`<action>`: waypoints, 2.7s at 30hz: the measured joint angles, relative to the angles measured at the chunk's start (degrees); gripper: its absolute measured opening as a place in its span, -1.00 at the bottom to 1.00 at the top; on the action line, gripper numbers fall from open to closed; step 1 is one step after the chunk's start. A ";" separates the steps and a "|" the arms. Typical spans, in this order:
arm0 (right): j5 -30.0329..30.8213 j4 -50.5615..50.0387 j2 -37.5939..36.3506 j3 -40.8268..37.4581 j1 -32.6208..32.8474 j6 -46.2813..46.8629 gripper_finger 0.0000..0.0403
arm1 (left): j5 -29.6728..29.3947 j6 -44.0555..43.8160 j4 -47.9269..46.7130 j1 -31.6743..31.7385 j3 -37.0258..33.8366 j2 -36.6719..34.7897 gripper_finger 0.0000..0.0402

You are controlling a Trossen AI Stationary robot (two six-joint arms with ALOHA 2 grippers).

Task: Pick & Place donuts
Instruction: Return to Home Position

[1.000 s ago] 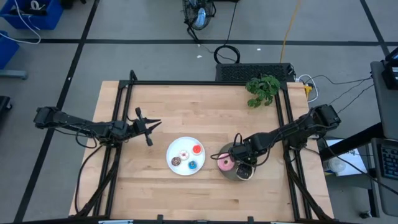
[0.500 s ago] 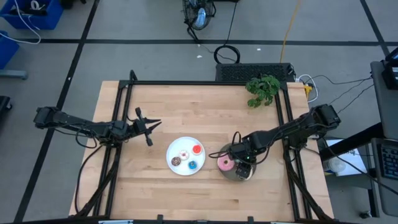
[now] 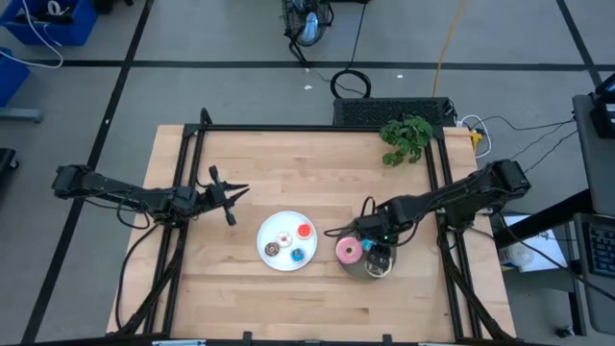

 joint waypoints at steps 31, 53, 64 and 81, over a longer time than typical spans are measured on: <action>40.06 9.06 -40.44 -0.96 13.71 -22.99 -0.54 | 3.61 -0.61 3.31 -0.01 -0.02 0.01 -0.76; 45.57 37.40 -72.49 -31.99 12.63 -41.89 -1.00 | 14.25 9.66 -18.65 4.25 20.63 -2.99 -0.97; 41.26 37.68 -81.77 -39.38 12.63 -42.51 -1.00 | 29.36 7.04 -25.33 10.35 14.33 -26.11 -0.99; 41.20 53.64 -87.29 -51.01 12.50 -47.52 -1.00 | 32.37 1.77 -17.50 14.12 0.51 -30.92 -0.99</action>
